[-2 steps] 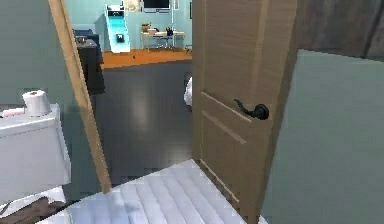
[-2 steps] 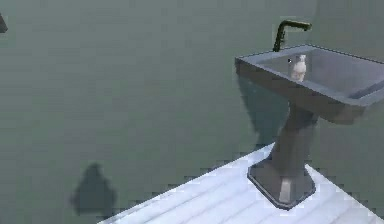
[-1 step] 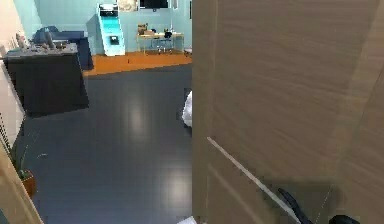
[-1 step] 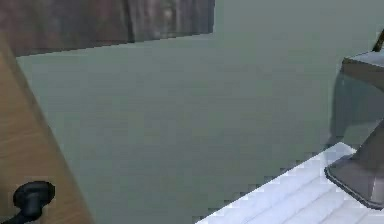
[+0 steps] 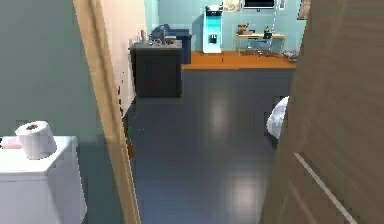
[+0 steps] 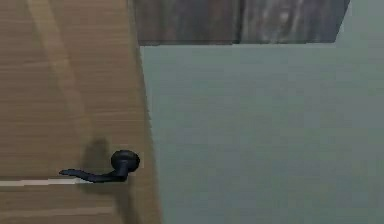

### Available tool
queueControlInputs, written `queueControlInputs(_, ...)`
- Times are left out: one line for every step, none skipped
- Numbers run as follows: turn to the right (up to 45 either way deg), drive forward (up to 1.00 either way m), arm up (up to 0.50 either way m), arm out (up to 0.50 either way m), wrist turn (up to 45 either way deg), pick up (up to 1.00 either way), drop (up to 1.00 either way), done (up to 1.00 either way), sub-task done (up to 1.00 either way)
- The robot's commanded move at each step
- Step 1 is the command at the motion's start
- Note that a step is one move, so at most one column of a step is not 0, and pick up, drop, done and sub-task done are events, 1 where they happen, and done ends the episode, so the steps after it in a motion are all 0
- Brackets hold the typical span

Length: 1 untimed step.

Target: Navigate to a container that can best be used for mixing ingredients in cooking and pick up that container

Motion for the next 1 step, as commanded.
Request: queueControlInputs(0.0, 0.75, 0.0, 0.0, 0.0, 0.0, 0.0, 0.0, 0.0)
